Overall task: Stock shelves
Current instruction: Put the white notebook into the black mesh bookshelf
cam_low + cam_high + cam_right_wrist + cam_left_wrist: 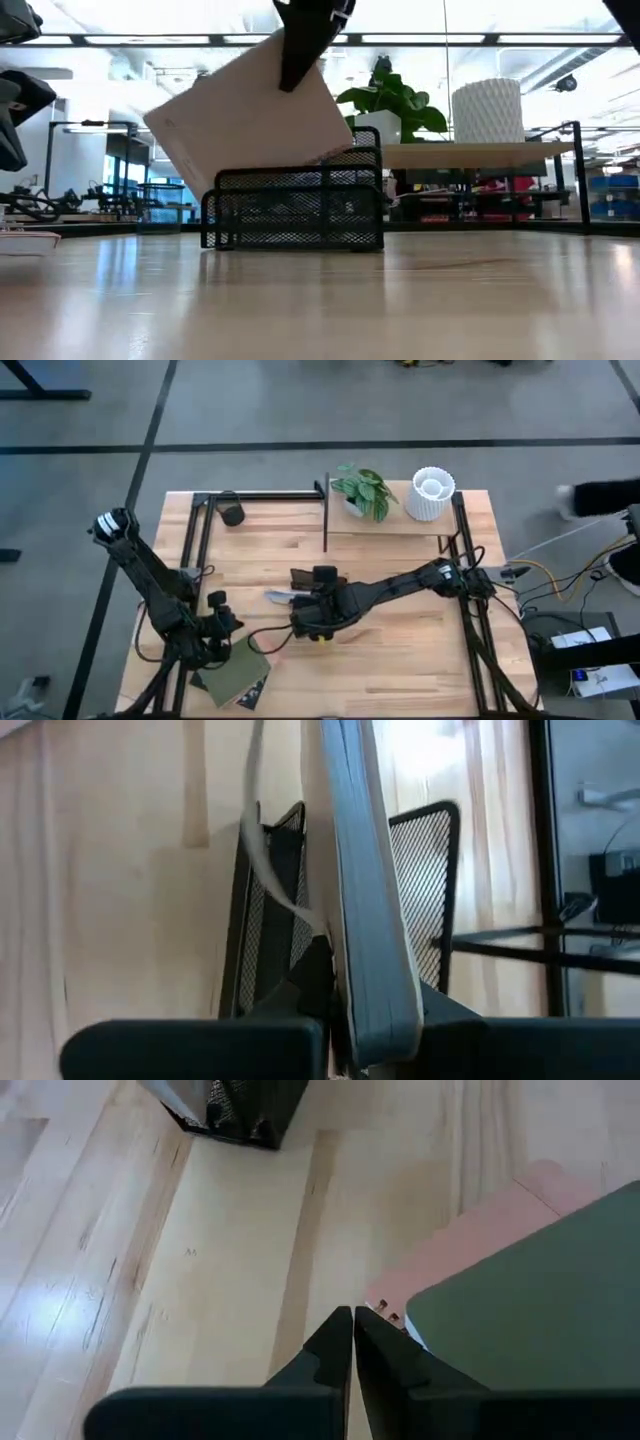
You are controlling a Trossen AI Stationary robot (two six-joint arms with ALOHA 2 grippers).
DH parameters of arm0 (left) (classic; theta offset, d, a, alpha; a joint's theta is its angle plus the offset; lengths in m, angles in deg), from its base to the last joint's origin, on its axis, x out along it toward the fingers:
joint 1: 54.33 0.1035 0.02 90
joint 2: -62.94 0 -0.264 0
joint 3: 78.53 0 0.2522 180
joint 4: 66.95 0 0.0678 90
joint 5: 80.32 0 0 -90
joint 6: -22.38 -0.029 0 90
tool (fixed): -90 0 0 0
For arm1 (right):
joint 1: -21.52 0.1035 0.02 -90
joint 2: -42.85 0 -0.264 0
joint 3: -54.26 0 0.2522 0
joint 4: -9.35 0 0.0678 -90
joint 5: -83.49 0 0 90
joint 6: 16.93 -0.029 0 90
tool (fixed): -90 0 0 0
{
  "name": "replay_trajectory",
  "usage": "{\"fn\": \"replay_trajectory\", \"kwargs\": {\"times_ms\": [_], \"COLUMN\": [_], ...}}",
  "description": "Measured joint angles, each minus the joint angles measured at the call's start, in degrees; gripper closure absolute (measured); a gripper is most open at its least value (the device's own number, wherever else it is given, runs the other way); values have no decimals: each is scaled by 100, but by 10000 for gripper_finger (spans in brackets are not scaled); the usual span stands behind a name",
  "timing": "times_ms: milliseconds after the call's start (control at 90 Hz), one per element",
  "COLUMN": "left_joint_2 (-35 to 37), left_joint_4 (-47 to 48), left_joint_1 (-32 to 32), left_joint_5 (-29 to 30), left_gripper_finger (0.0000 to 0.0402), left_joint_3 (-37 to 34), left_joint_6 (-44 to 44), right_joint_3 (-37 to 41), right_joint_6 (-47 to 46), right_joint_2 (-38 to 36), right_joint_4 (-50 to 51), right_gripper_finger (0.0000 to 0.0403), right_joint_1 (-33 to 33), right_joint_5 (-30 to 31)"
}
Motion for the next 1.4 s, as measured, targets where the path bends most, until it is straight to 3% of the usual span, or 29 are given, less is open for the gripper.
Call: {"fn": "replay_trajectory", "kwargs": {"times_ms": [511, 1000, 1400], "left_joint_2": [1, 4, 4], "left_joint_4": [-4, -26, -83], "left_joint_1": [4, 0, 4], "left_joint_5": [7, 503, 745], "left_gripper_finger": [402, 402, 402], "left_joint_3": [0, 0, 0], "left_joint_6": [-15, -19, -20], "right_joint_3": [1230, 3803, 4167], "right_joint_6": [-690, -1561, -1479], "right_joint_2": [-121, -1389, -1408], "right_joint_4": [-546, -2583, -3394], "right_gripper_finger": [394, 394, 394], "right_joint_1": [83, 258, 223], "right_joint_5": [181, 310, 372]}}
